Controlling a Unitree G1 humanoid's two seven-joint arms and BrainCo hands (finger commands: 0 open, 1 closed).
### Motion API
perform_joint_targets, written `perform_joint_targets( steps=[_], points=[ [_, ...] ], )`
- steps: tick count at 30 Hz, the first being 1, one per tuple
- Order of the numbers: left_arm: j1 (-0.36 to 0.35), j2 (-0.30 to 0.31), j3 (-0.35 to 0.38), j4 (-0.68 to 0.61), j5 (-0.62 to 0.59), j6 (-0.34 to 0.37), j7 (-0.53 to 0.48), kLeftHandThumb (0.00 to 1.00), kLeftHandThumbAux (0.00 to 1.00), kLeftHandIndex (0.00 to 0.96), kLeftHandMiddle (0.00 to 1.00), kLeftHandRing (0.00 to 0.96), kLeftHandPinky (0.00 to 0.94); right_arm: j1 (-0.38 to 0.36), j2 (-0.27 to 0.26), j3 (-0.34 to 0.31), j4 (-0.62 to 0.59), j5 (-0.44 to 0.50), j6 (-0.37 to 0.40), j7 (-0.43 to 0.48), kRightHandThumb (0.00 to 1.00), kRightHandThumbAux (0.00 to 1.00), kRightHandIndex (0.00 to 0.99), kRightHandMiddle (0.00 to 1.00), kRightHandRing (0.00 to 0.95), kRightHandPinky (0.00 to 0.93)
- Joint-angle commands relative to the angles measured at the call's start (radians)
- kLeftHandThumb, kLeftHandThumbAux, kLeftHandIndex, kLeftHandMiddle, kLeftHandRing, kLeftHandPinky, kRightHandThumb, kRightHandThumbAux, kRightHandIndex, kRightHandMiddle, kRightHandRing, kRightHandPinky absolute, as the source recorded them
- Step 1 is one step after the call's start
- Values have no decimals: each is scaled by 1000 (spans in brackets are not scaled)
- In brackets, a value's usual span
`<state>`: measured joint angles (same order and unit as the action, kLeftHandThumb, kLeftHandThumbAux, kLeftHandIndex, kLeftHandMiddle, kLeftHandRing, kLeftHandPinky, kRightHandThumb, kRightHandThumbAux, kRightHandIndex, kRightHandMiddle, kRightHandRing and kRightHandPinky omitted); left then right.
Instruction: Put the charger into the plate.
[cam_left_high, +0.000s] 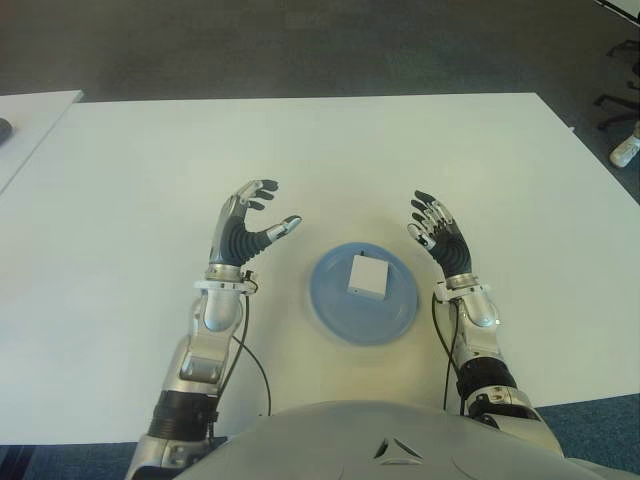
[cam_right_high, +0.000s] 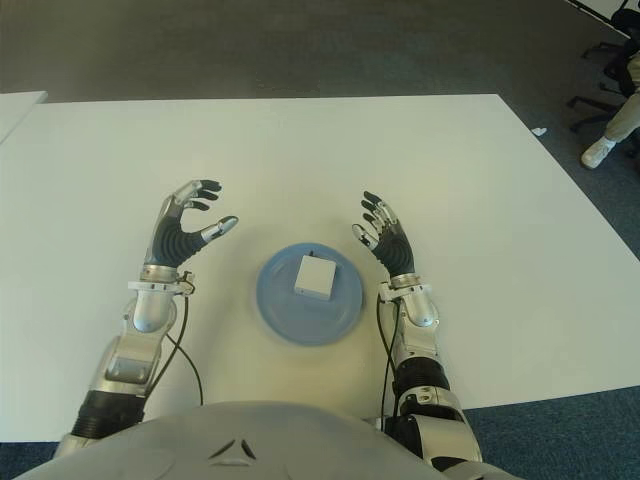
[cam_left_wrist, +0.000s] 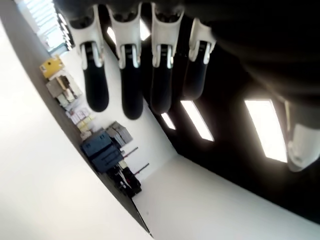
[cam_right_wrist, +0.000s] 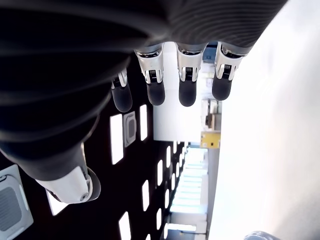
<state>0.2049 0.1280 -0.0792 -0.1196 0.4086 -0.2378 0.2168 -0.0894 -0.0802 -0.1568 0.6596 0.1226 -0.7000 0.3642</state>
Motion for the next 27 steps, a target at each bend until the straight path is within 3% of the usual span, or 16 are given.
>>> perform_joint_targets(
  steps=[1, 7, 17, 27],
  points=[
    [44, -44, 15, 15, -47, 23, 16, 337, 531, 275, 327, 370, 405, 114, 64, -6, 110, 48, 4, 8, 248, 666, 121, 101, 80, 65],
    [69, -77, 17, 22, -37, 38, 39, 302, 546, 270, 331, 376, 409, 111, 60, -16, 111, 52, 7, 19, 248, 666, 121, 101, 80, 65],
    [90, -77, 27, 41, 16, 46, 92, 241, 569, 267, 328, 381, 429, 107, 49, -31, 117, 64, 11, 40, 248, 666, 121, 101, 80, 65],
    [87, -91, 34, 111, -13, -6, 128, 239, 587, 244, 328, 372, 406, 111, 44, -40, 108, 70, 16, 54, 248, 666, 121, 101, 80, 65]
  ],
)
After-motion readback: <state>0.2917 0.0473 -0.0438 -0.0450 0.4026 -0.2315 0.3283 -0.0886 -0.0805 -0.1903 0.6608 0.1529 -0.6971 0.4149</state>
